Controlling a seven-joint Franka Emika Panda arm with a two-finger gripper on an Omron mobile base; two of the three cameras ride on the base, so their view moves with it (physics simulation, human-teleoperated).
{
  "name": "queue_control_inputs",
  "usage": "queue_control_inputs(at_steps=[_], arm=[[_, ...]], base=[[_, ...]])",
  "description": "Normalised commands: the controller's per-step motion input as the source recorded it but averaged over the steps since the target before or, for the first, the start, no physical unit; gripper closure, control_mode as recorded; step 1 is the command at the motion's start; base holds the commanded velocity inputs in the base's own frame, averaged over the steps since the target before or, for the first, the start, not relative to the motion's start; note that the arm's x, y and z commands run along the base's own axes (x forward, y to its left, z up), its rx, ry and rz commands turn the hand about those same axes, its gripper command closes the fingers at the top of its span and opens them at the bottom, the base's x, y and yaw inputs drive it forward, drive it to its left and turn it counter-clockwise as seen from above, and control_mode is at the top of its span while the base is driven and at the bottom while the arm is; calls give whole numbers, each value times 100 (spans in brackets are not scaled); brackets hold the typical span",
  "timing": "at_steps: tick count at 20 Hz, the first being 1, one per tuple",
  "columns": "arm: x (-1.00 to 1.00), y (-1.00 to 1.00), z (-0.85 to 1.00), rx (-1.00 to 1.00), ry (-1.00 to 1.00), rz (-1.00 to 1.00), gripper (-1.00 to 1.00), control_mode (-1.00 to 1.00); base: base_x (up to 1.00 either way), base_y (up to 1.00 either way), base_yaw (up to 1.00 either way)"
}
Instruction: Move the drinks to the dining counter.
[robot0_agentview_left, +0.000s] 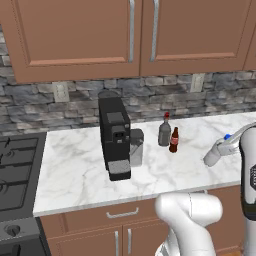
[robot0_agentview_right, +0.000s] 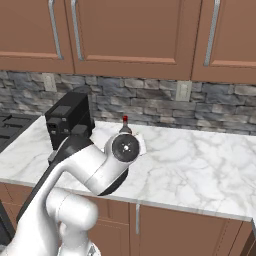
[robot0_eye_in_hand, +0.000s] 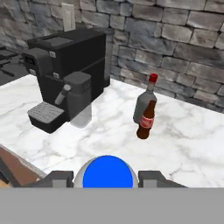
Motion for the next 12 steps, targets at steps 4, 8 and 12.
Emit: queue_control_inputs(at_steps=[4, 8, 12], arm=[[-16, 24, 0, -10, -14, 4, 100, -100], [-7, 3, 0, -3, -4, 2, 100, -100], [0, 0, 0, 0, 0, 0, 100, -100]], base=[[0, 0, 0], [0, 0, 0], [0, 0, 0]])
